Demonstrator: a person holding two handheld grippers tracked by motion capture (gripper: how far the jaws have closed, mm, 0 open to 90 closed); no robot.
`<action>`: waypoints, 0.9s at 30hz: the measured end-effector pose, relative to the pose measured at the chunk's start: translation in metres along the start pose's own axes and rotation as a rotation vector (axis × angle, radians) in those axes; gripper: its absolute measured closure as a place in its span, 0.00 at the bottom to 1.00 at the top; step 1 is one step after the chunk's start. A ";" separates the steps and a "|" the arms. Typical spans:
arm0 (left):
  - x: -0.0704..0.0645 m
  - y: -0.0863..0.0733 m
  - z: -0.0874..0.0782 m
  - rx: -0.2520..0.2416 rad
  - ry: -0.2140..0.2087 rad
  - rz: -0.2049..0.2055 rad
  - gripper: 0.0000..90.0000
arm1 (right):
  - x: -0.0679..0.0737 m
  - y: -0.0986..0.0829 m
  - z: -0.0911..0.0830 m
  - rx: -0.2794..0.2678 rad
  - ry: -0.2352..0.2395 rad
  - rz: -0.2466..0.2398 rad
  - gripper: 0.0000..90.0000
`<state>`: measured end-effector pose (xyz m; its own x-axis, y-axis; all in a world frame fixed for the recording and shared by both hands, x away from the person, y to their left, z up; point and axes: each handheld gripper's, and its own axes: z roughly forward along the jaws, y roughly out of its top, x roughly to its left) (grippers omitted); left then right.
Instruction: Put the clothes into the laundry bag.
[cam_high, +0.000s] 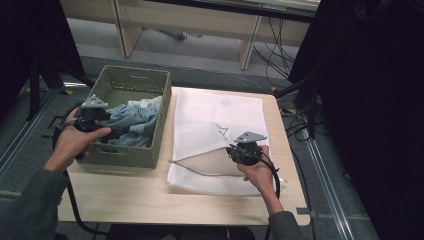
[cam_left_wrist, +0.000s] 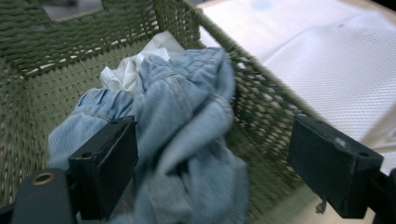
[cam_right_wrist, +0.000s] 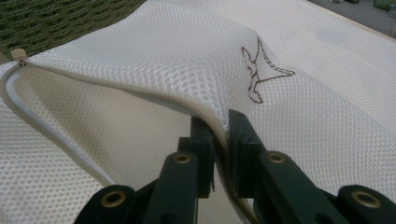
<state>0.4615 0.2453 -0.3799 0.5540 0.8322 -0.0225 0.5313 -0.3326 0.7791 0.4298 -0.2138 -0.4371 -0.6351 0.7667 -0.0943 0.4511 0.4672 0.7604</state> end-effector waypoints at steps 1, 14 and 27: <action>0.006 0.004 0.006 0.010 0.006 0.007 0.17 | -0.001 0.000 0.000 -0.005 -0.002 -0.004 0.92; 0.015 0.016 0.072 0.126 -0.029 0.047 0.16 | -0.004 0.003 0.000 0.007 0.008 0.006 0.92; 0.007 0.009 0.109 0.266 -0.045 0.179 0.00 | -0.001 0.001 0.005 0.012 0.008 0.012 0.91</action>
<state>0.5397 0.1995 -0.4408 0.6783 0.7317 0.0677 0.5688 -0.5812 0.5820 0.4346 -0.2119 -0.4395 -0.6346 0.7687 -0.0802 0.4658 0.4633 0.7539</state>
